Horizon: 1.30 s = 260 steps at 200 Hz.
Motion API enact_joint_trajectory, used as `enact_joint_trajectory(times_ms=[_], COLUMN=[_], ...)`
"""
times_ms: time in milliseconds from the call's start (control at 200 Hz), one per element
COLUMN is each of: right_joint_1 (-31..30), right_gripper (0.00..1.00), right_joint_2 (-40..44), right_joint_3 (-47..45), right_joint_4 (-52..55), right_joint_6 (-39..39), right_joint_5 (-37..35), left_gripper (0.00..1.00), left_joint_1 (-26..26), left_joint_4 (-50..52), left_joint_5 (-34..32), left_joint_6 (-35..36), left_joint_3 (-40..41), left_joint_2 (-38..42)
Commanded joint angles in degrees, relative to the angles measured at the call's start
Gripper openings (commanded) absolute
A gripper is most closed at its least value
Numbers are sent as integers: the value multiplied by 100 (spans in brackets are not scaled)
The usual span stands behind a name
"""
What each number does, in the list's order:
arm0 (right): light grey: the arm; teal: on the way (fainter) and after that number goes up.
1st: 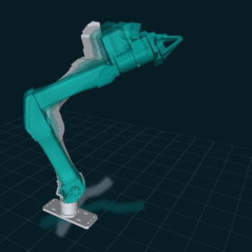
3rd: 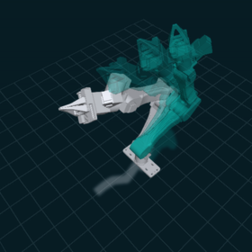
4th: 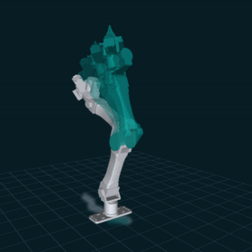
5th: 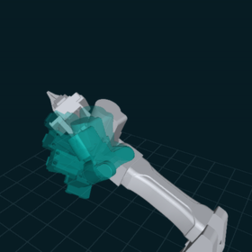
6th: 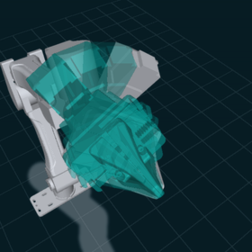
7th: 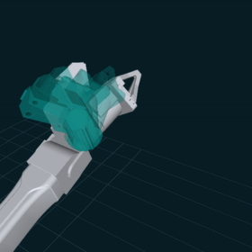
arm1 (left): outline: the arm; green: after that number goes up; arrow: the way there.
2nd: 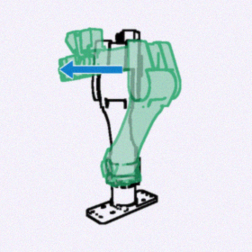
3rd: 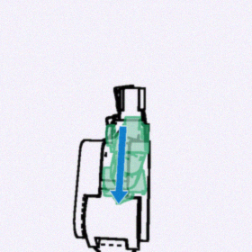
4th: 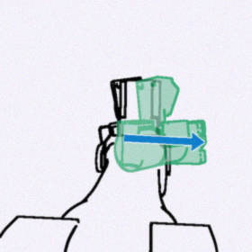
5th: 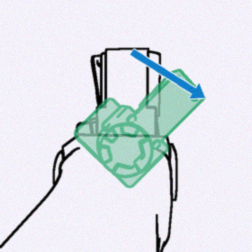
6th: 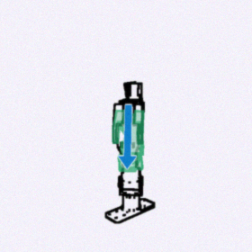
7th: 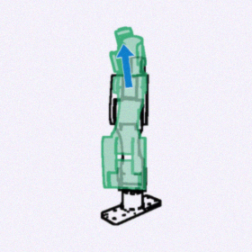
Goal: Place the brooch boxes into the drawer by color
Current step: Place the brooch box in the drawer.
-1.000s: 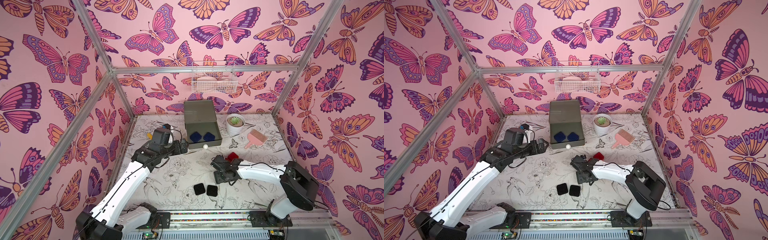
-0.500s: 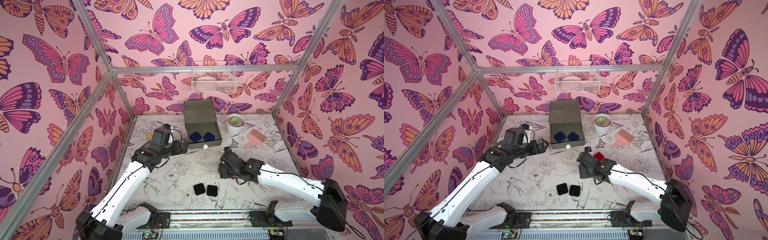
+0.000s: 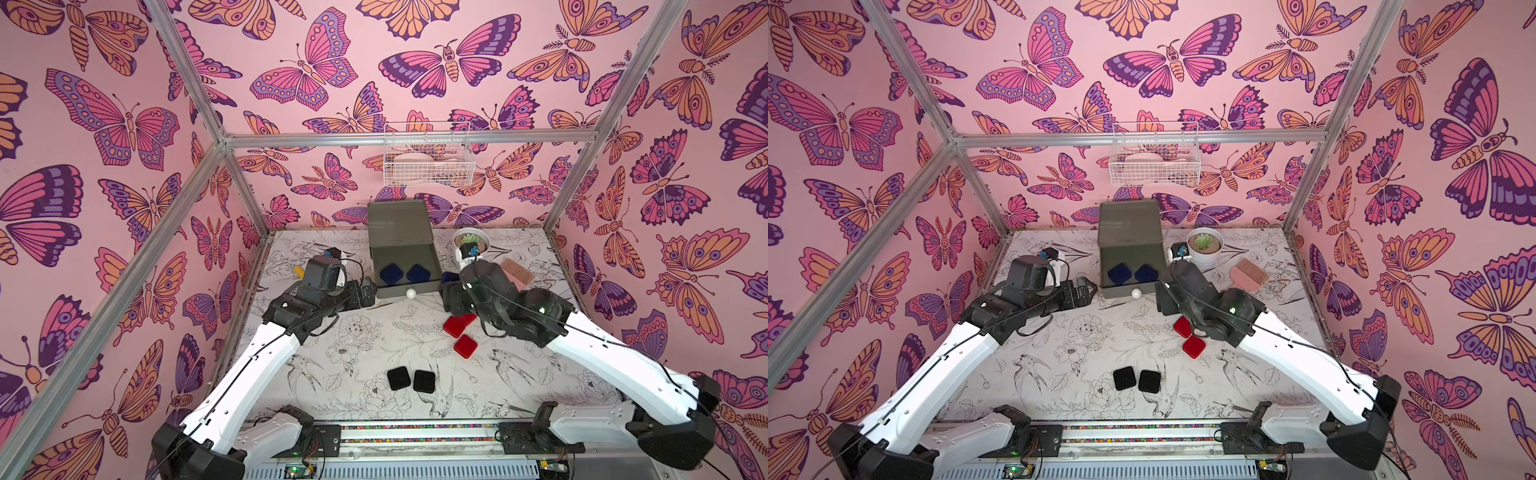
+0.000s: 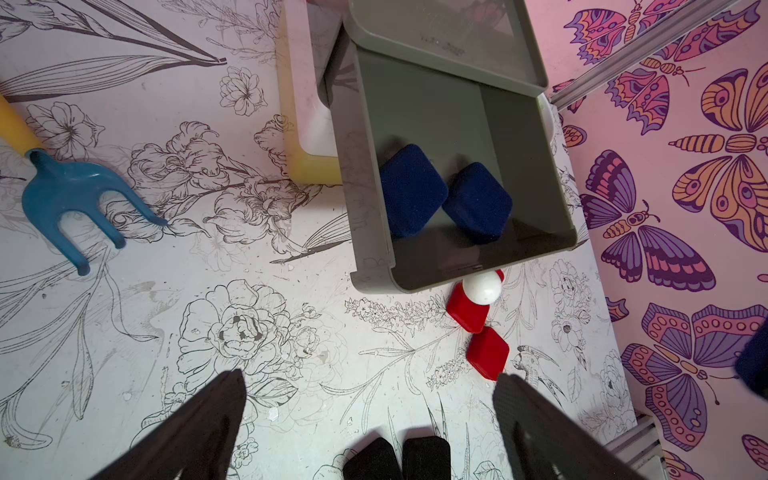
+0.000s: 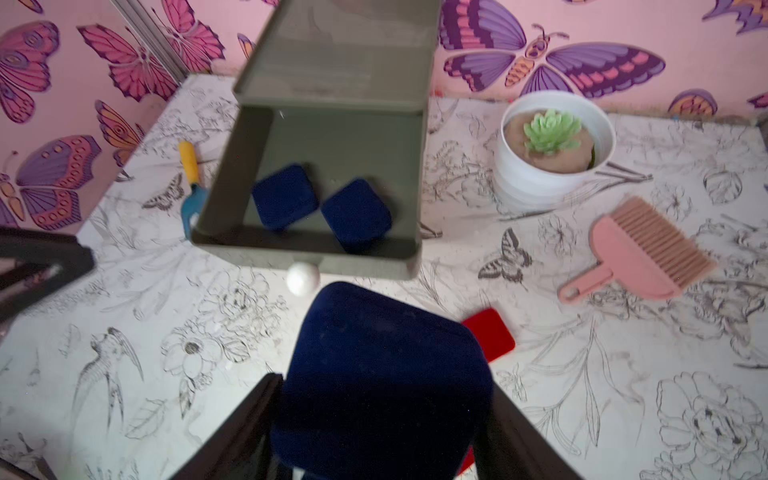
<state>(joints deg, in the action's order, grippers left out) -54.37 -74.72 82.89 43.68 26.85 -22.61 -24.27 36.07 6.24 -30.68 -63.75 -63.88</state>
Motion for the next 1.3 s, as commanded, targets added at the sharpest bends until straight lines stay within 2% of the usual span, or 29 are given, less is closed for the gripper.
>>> enact_joint_trajectory(times_ms=[0,225,401,896,1297], right_joint_1=[261,623,782,1086,1108], right_gripper=[65,65,65,65,66], right_joint_2=[-763,-2487,-3426,-4233,-4642], right_joint_3=[1006,3193,4132,4301,4464], right_joint_4=[794,1718,2039,1444,1240], right_joint_6=[-383,-562,-754,-805,-1048], right_joint_5=[486,1406,1654,1952,1802], left_gripper=[100,100,100,100,100], left_joint_1=[43,45,54,63,68], left_joint_4=[92,104,123,119,119], left_joint_5=[52,33,48,86,116], left_joint_6=[35,53,64,62,18], left_joint_3=[-68,-45,-42,87,231], left_joint_2=[-48,42,86,119,208])
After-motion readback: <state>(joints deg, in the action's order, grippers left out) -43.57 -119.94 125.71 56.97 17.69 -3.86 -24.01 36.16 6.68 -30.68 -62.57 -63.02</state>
